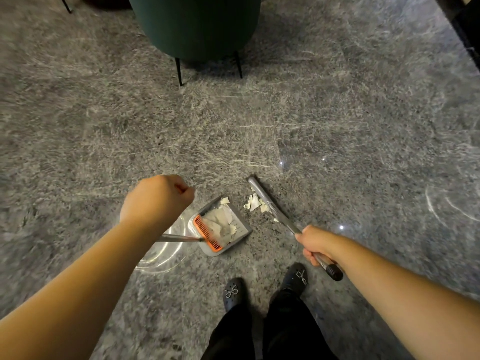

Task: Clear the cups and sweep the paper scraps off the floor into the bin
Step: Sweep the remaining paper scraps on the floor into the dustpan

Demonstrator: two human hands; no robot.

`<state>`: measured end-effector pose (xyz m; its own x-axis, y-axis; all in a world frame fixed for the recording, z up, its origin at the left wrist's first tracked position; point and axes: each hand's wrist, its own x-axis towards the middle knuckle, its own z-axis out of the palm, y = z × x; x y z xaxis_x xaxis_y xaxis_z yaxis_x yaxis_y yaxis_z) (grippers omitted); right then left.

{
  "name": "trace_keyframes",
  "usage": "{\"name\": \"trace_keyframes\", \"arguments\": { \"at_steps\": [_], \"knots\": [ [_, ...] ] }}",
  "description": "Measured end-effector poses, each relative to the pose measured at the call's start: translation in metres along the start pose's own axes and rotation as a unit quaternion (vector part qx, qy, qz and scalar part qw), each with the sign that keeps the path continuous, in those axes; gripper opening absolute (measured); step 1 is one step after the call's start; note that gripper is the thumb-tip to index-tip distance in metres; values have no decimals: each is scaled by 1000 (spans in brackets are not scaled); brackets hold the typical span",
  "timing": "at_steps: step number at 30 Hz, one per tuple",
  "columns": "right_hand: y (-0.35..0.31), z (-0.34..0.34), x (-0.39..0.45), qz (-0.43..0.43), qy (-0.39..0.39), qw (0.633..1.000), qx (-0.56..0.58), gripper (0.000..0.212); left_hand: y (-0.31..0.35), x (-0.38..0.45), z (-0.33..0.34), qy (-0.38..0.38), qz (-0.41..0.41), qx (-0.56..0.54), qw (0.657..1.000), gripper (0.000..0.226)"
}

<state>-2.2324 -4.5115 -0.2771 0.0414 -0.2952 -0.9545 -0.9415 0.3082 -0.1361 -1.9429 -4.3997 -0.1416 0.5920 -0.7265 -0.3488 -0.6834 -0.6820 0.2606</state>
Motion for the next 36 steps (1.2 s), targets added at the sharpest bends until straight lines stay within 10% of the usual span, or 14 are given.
{"name": "trace_keyframes", "arguments": {
  "at_steps": [16, 36],
  "knots": [
    [-5, 11, -15, -39, -66, 994, -73, 31, 58, 33, 11, -10, 71, 40, 997, 21],
    [29, -18, -61, -5, -33, 973, 229, 22, 43, 16, 6, -1, 65, 35, 997, 19]
  ]
}}
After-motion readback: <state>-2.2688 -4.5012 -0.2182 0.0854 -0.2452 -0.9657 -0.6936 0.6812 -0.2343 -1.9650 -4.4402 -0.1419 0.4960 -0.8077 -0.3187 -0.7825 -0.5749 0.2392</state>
